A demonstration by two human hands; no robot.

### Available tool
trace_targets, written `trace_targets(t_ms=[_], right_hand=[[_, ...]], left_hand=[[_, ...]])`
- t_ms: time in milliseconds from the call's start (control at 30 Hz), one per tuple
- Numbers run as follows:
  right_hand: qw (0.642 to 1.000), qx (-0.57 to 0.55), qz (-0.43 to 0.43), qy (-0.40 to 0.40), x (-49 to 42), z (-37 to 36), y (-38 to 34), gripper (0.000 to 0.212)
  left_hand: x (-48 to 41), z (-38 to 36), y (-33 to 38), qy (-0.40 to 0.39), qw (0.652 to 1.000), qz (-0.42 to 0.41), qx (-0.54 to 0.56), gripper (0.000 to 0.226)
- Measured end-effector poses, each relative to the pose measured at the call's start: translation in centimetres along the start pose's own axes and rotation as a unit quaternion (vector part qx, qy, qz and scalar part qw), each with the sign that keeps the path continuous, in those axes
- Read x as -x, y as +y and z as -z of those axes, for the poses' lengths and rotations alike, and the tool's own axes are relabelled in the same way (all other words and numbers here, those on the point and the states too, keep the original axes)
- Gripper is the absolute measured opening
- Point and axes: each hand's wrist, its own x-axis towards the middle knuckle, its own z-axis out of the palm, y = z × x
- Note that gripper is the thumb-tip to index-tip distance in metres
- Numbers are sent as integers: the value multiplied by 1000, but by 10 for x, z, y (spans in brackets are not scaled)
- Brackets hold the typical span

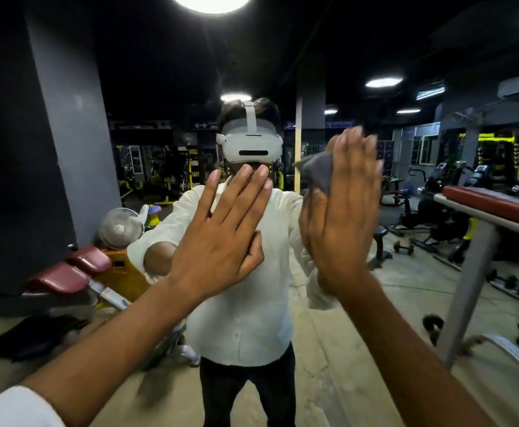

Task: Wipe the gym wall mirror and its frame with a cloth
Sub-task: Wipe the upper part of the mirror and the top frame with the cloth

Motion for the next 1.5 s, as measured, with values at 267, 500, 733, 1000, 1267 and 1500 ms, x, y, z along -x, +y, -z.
trace_targets(t_ms=[267, 500, 733, 1000, 1267, 1500], right_hand=[[961, 18, 218, -170, 182, 20, 66, 86], [997, -48, 32, -52, 116, 10, 52, 69], [948, -46, 265, -169, 236, 11, 62, 62], [914, 12, 352, -203, 263, 33, 121, 73], [988, -3, 103, -113, 88, 36, 93, 78], [972, 23, 208, -110, 3, 27, 58, 79]], left_hand=[[64, -16, 51, -55, 998, -12, 29, 74], [70, -17, 56, -45, 999, 7, 27, 72], [87, -24, 85, -64, 996, 54, 9, 76], [98, -23, 98, -72, 994, 79, 21, 80], [49, -4, 72, -30, 998, 8, 51, 60], [-79, 7, 29, 8, 1000, 0, 28, 75]])
